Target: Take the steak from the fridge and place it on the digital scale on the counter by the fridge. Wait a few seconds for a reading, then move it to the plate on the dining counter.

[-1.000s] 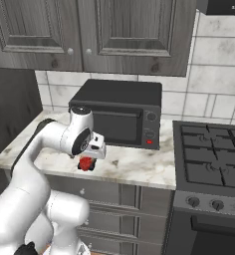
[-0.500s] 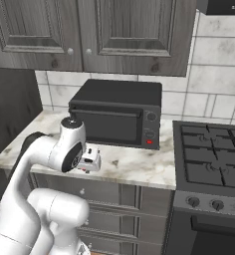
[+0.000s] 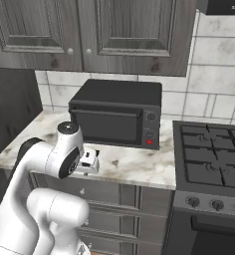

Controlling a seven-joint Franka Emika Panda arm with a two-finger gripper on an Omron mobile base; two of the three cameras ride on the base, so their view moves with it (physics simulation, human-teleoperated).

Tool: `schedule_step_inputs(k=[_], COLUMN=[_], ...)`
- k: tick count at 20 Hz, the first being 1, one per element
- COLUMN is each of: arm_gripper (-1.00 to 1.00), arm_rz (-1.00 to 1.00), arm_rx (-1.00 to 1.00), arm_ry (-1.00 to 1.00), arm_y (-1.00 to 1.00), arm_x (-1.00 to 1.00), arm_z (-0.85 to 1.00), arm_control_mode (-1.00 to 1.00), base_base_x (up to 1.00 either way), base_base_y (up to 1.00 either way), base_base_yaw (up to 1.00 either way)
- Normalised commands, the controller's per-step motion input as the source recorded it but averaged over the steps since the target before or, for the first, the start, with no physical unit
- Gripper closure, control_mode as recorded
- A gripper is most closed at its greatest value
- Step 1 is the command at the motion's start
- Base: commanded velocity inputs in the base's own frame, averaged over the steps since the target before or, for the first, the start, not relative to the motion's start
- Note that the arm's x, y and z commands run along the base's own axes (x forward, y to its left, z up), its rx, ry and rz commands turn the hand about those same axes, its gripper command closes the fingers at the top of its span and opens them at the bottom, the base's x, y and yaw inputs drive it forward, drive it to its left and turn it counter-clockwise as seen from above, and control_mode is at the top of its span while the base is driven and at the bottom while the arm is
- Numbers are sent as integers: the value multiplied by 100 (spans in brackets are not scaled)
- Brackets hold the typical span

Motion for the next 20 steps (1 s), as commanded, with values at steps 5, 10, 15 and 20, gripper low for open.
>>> schedule_step_inputs(k=[5, 10, 15, 20], arm_gripper=[-100, -100, -100, -100], arm_rz=[0, 0, 0, 0], arm_rx=[0, 0, 0, 0], arm_ry=[0, 0, 0, 0], arm_y=[0, 0, 0, 0], arm_x=[0, 0, 0, 0], arm_z=[0, 0, 0, 0], arm_control_mode=[-100, -100, -100, -100], base_base_x=[0, 0, 0, 0], base_base_y=[0, 0, 0, 0], base_base_yaw=[0, 0, 0, 0])
